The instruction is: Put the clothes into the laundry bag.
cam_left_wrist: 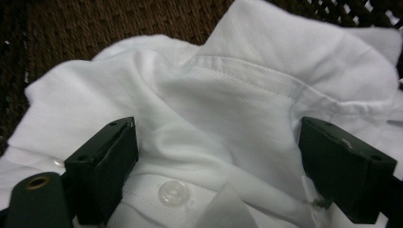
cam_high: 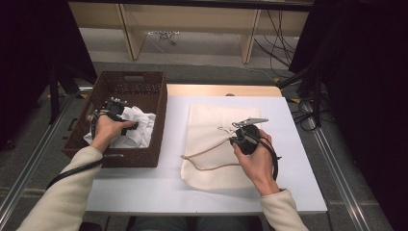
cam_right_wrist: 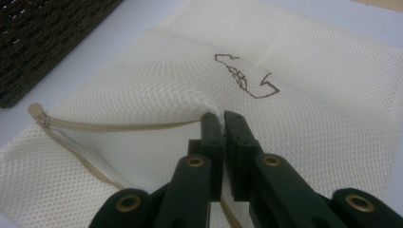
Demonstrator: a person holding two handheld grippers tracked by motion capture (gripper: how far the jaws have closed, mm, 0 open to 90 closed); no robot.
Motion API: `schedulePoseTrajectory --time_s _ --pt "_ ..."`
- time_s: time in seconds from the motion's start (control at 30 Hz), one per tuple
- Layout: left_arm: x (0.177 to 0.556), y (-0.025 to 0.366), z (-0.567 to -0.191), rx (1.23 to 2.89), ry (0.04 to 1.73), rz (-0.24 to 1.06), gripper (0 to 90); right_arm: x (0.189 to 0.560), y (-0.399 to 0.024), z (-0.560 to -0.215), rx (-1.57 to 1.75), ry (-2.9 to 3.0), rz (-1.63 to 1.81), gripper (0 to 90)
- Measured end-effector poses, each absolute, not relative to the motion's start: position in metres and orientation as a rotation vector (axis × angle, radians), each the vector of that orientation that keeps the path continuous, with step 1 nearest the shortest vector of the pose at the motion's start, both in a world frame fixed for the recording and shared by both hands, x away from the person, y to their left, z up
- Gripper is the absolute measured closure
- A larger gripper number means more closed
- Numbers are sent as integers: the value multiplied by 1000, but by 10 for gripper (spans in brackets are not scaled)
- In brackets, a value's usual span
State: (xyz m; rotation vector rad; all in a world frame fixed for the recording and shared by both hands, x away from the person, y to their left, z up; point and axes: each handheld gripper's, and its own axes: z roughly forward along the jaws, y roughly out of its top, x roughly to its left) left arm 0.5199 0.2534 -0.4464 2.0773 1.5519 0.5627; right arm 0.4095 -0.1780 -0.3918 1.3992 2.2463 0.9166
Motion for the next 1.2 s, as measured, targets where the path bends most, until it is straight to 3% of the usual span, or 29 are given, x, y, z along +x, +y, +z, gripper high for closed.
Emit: schedulePoseTrajectory --time_s 0.23,0.77,1.2 --pt "524 252 -454 2153 1614 527 191 409 -178 -392 1400 2259 908 883" --pt "526 263 -460 2270 1509 498 695 410 -179 -393 1414 2261 904 883" --pt "513 275 -447 2154 1446 491 782 410 -179 -394 1415 2259 894 883"
